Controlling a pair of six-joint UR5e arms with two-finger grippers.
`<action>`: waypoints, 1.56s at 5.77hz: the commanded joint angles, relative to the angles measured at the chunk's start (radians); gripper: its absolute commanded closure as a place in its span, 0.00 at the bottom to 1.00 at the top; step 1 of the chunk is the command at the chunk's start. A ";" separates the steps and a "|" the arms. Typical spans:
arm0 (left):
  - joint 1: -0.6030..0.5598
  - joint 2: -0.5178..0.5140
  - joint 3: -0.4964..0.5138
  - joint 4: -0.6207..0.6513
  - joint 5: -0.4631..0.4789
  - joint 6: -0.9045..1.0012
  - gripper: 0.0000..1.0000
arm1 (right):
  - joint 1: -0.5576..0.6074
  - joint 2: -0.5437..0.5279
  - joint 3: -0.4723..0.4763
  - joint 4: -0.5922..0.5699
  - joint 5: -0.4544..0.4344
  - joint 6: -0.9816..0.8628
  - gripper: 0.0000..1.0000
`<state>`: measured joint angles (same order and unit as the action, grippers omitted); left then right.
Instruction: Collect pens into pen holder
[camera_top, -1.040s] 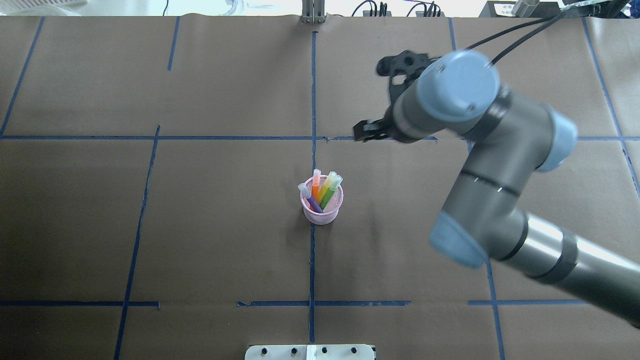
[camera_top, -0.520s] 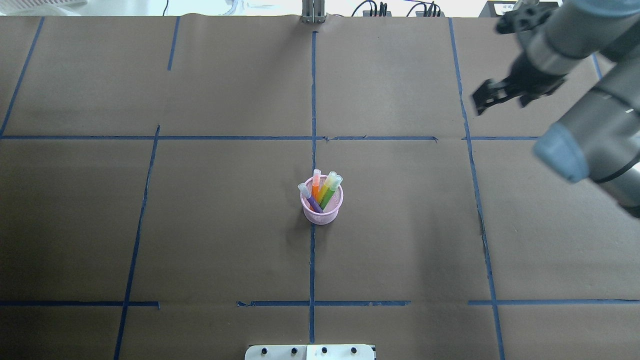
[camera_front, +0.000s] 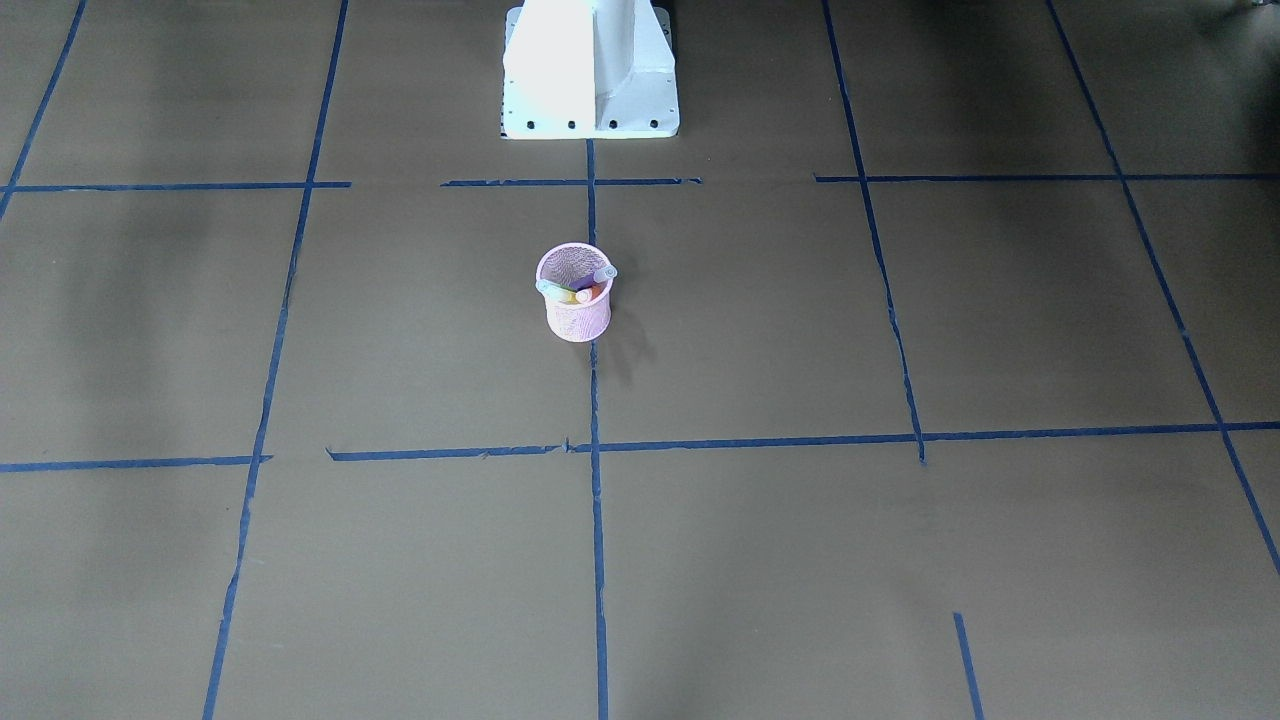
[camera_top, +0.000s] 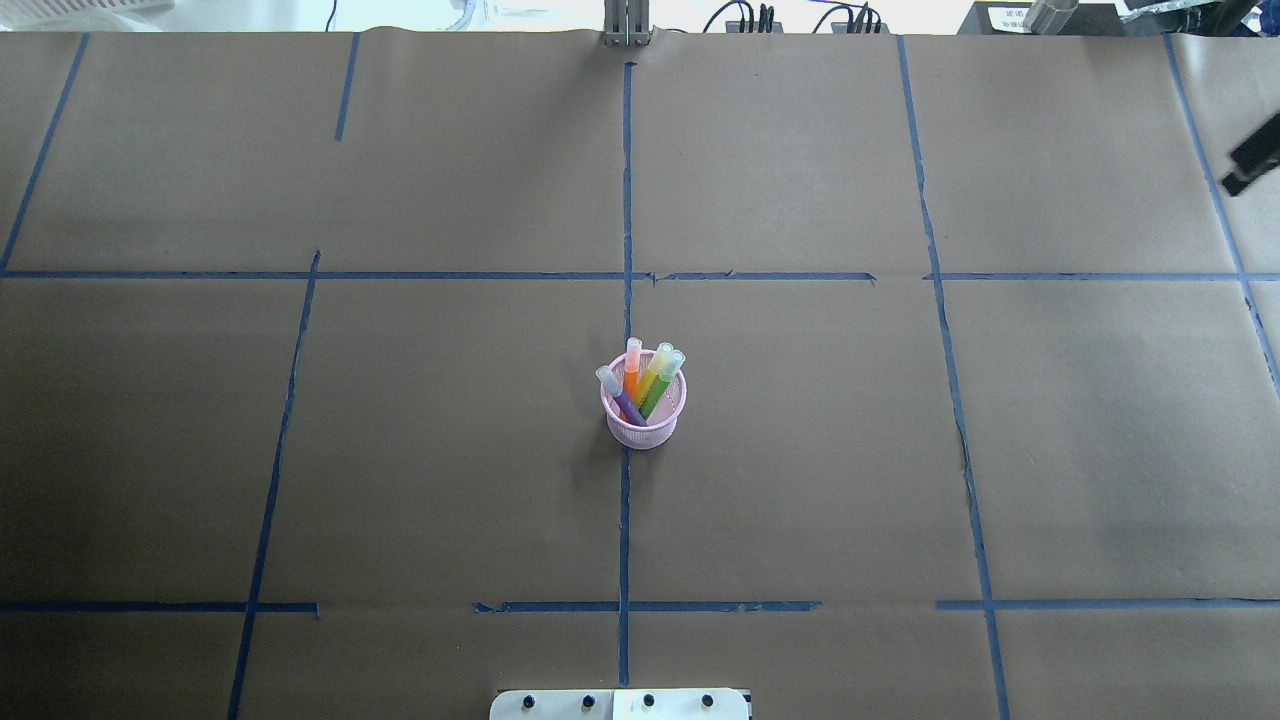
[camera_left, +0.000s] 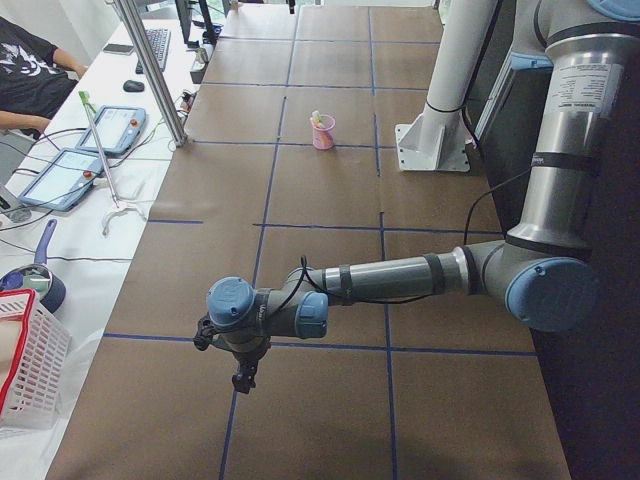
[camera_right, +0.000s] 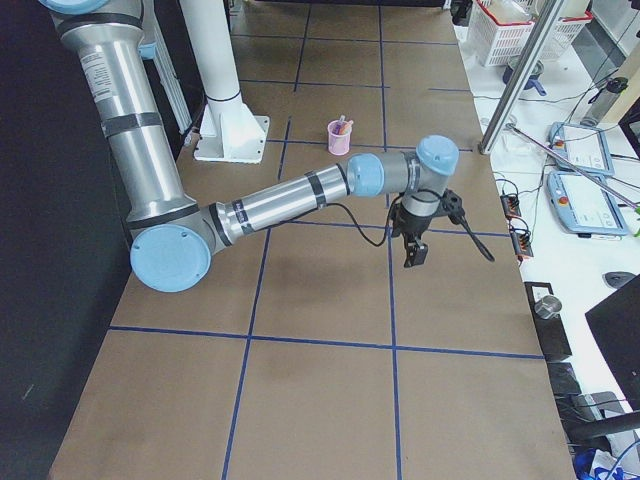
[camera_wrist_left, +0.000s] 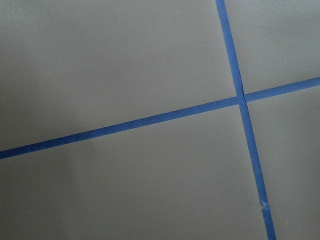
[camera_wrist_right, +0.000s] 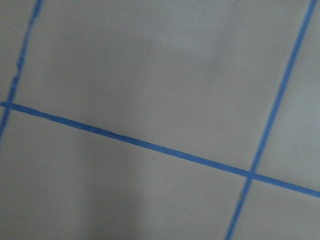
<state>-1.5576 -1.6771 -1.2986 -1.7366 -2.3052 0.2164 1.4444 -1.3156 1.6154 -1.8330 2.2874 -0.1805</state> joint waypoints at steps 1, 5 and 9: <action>0.001 -0.003 0.001 0.011 0.000 0.001 0.00 | 0.204 -0.045 -0.188 0.000 0.020 -0.353 0.00; -0.007 0.096 -0.197 0.128 0.000 -0.002 0.00 | 0.266 -0.100 -0.261 0.087 0.020 -0.432 0.00; 0.002 0.139 -0.274 0.238 0.000 0.000 0.00 | 0.266 -0.099 -0.267 0.087 0.018 -0.428 0.00</action>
<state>-1.5565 -1.4974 -1.6113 -1.5115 -2.3059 0.2152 1.7103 -1.4138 1.3527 -1.7457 2.3049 -0.6084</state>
